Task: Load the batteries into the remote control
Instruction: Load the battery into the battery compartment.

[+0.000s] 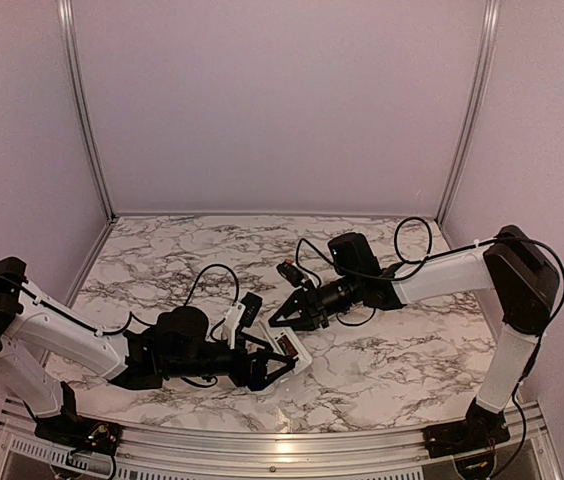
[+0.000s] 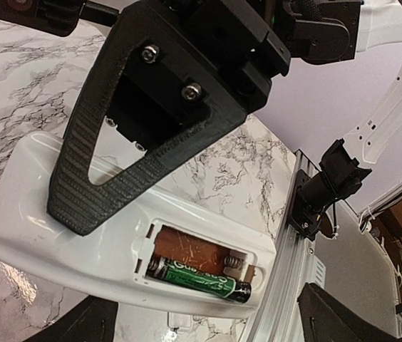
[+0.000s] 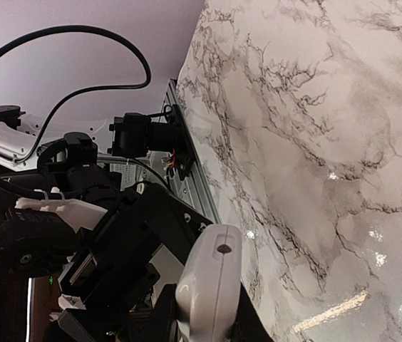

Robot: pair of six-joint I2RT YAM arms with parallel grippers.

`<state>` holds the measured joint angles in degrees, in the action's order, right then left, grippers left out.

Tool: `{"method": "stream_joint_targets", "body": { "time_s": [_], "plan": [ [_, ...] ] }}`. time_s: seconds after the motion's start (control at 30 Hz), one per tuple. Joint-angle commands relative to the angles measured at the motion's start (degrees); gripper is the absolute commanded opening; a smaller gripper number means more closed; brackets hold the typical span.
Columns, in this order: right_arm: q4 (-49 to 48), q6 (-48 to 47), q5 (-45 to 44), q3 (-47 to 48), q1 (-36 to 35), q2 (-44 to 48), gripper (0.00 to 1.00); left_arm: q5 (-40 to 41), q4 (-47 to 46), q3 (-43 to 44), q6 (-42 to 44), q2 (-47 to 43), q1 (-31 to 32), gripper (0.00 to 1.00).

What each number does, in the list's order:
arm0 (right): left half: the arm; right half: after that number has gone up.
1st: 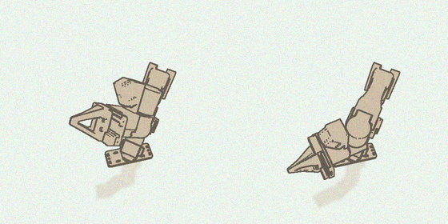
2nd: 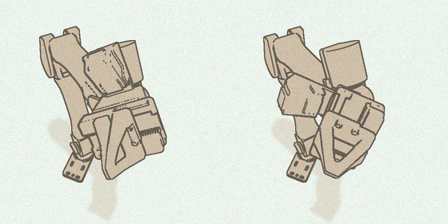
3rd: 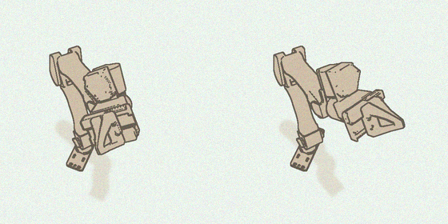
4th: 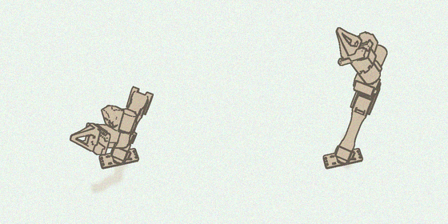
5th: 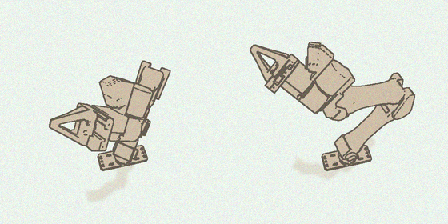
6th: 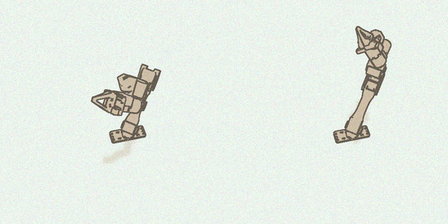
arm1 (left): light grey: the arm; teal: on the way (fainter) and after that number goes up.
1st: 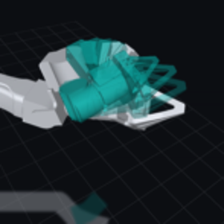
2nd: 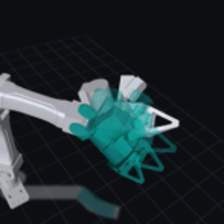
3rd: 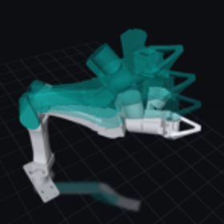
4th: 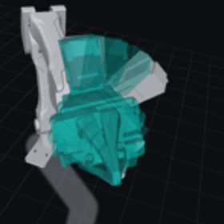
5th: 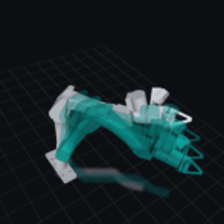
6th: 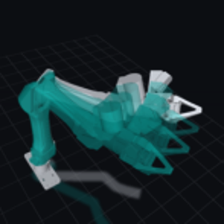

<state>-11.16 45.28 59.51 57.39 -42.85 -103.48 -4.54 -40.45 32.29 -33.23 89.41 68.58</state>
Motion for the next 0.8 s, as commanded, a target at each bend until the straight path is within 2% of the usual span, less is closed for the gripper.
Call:
{"method": "stream_joint_targets", "body": {
  "time_s": [0.0, 0.27, 0.77],
  "plan": [
    [-2.00, 0.86, 0.61, 0.10, -0.32, 0.95, 0.00, -0.58, -1.38, 2.43, 0.73, 1.07, 0.07, 0.91],
    [-1.59, 0.60, 0.90, 0.27, -0.73, 1.00, 0.00, 0.18, -0.72, 3.00, 0.14, 1.12, -0.24, 0.78],
    [-1.41, -0.06, 0.79, 0.18, -1.36, 1.56, 0.00, 0.03, -1.15, 3.15, -1.97, 2.08, -1.16, 0.62]
  ]
}}
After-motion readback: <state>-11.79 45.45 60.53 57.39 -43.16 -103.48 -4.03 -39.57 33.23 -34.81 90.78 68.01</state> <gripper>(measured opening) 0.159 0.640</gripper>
